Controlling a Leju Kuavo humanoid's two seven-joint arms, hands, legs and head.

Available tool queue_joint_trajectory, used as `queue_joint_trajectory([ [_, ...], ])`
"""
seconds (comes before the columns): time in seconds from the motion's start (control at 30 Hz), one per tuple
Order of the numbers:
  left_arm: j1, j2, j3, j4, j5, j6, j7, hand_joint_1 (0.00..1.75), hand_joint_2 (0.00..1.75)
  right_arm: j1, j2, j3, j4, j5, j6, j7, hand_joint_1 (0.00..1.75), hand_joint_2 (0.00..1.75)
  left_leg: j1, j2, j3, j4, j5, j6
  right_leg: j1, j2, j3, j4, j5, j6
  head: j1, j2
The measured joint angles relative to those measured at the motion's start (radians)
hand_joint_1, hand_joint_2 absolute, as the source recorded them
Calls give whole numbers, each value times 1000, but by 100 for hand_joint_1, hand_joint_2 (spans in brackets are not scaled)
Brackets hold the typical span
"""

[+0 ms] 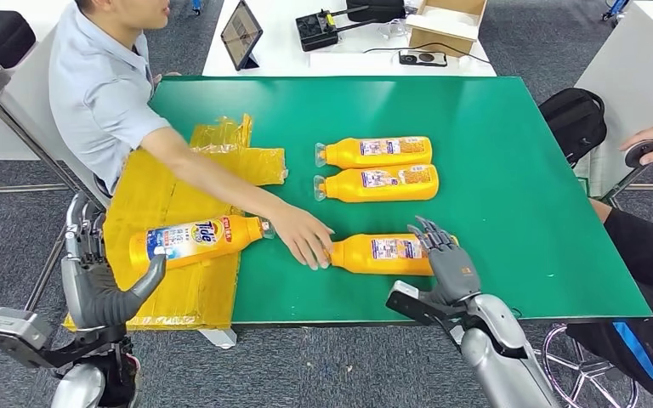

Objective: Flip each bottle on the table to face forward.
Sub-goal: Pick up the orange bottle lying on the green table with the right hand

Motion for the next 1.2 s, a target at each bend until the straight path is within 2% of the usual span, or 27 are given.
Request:
queue_joint_trajectory([
  [0.13, -12, 2, -28, 0, -15, 0, 7, 0, 175, -64, 15, 1, 108, 24, 12, 35, 0, 175, 0, 0, 0, 0, 0, 0, 0, 0, 0, 0, 0, 0, 0, 0],
  [0.33, -19, 3, -50, 0, -24, 2, 16, 0, 175, -154, 29, 6, 242, 71, -18, 104, 0, 175, 0, 0, 1, 0, 0, 0, 0, 0, 0, 0, 0, 0, 0, 0],
  [0.5, -20, 7, -56, 2, -21, 0, 26, 0, 175, -220, 32, 8, 335, 83, 22, 142, 1, 175, 0, 0, 2, 0, 0, 0, 0, 0, 1, 0, 0, 0, 0, 0],
  [0.63, -22, 10, -57, 4, -13, -7, 32, 0, 175, -264, 37, 10, 401, 83, 56, 152, 152, 175, 0, 1, 6, 0, 0, 0, 0, 0, 4, 0, 0, 0, 0, 0],
  [0.83, -29, 11, -57, 9, -7, -15, 35, 0, 175, -321, 39, 14, 474, 66, 126, 146, 173, 175, 0, 3, 11, 0, 0, 0, 0, 1, 9, 0, 0, 0, 0, 0],
  [0.9, -30, 12, -57, 12, -5, -18, 35, 0, 175, -333, 39, 14, 489, 46, 142, 131, 174, 175, 0, 3, 13, 0, 0, 0, 0, 1, 11, 0, 0, 0, 0, 0],
  [1.2, -50, 18, -63, 42, 16, -34, 33, 0, 175, -327, 40, -4, 510, -214, 321, -77, 175, 175, 1, 4, 17, 0, 0, 0, 1, 3, 13, -1, 0, 0, 0, 0],
])
